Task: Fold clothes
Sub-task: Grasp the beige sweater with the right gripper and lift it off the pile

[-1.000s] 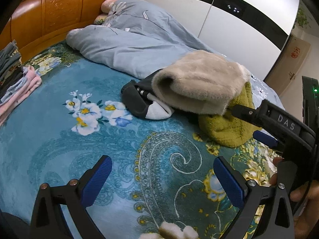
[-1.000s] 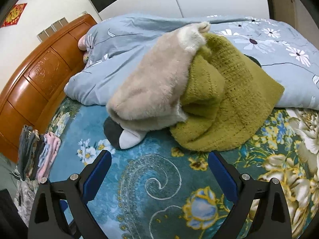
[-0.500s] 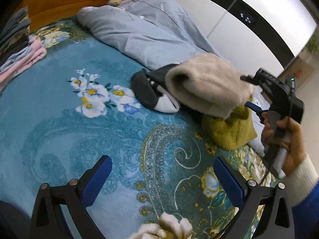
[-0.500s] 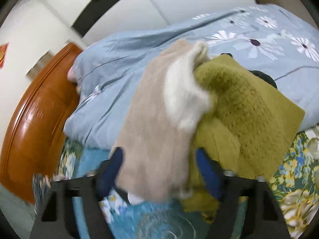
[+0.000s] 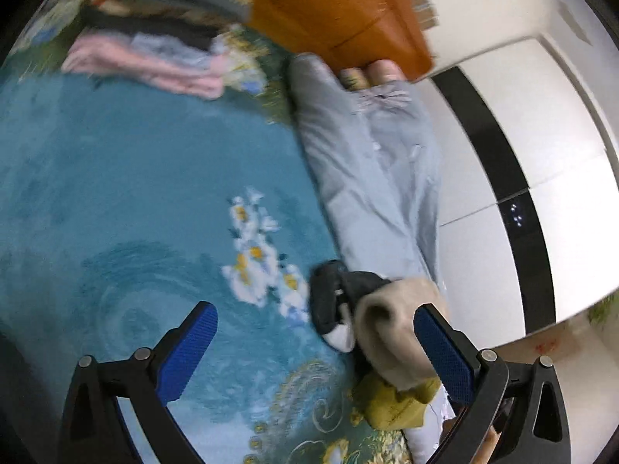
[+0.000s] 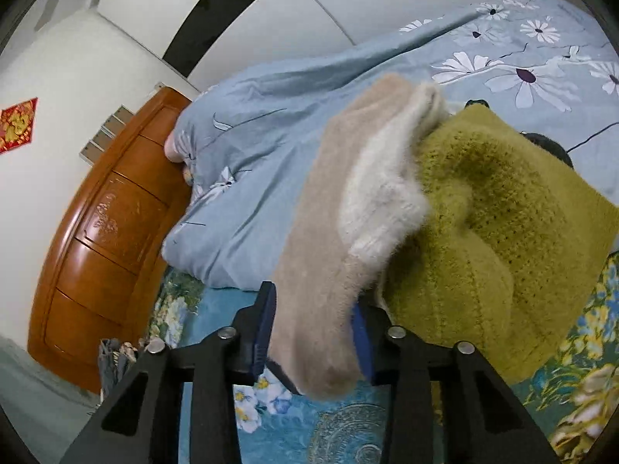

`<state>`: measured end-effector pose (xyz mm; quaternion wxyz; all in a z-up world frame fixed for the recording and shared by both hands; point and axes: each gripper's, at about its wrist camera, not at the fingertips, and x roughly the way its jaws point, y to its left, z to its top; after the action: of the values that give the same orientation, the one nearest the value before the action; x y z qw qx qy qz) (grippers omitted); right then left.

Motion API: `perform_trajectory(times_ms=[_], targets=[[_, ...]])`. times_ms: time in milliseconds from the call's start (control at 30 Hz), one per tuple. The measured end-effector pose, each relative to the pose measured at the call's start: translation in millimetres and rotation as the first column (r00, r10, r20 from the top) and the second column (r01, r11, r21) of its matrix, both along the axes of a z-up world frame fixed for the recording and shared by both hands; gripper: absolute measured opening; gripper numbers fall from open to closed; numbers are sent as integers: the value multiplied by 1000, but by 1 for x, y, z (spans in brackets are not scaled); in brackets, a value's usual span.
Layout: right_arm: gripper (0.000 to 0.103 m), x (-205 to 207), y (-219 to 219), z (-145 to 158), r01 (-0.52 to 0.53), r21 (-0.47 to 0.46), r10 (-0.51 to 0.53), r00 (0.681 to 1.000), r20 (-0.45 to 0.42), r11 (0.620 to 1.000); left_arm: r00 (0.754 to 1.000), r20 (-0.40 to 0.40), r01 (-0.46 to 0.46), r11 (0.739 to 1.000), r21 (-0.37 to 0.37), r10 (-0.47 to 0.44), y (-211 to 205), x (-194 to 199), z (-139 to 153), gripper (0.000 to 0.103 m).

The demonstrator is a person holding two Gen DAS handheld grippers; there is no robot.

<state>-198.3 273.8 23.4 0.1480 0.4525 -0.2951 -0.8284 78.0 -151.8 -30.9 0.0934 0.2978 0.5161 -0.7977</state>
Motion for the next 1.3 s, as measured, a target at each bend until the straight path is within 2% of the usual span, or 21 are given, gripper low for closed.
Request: perform_trajectory(times_ms=[67,133,167,233,300,333,367,433,533,667,767,900,1033,1133,1233,1267,1300], targets=[[38,1,0,1,-9,-12,9,1000,-1,1000,998,37,-50,998,46,48,-17,10,-17,103],[38,0,0,-1,-11,-25,12,1000,11,1000,994,42,-105,983,150,100,-32,23,-36,103],[38,-7,0,-9,5,-30,-3,999,51,1000,993,47,-117,976,186,110,-36,28,-43,103],[38,-21,-1,-22,39,-35,-34,991,128,999,992,78,-116,977,176,104,-37,30,-50,103],[34,-29,-2,-23,74,-20,-70,982,175,997,993,103,-76,991,113,65,-31,27,-49,103],[23,-29,-4,-16,75,-16,-72,983,169,997,993,110,-52,994,92,41,-27,25,-49,103],[13,-28,-6,-4,67,-28,-62,988,145,997,993,115,-35,996,82,26,-26,24,-50,103],[12,-26,-11,20,45,-62,-39,995,92,997,993,121,-13,997,74,4,-21,21,-51,103],[11,-15,-19,69,-62,-206,55,998,-37,977,993,116,12,997,81,-22,-18,20,-52,103],[12,24,-22,135,-222,-384,141,963,-228,896,998,59,24,996,86,-29,-21,26,-43,103],[12,56,-17,176,-287,-418,151,933,-328,862,999,15,35,996,82,-37,-25,31,-31,103],[11,99,8,217,-291,-405,118,908,-401,867,998,-32,57,998,28,-56,-24,41,-12,103],[11,160,51,239,-277,-396,80,891,-447,875,992,-67,111,994,-4,-111,-18,50,2,103],[11,221,86,256,-213,-362,18,881,-472,907,986,-74,150,989,-6,-150,-11,53,5,103],[11,279,117,284,-142,-306,-35,861,-508,941,976,-72,206,978,-20,-206,-1,58,9,103],[11,296,121,295,-124,-264,-35,850,-525,956,972,-72,223,974,-35,-225,3,60,11,103],[11,313,116,310,-107,-171,-5,835,-550,979,968,-71,239,970,-50,-242,7,63,14,103]])
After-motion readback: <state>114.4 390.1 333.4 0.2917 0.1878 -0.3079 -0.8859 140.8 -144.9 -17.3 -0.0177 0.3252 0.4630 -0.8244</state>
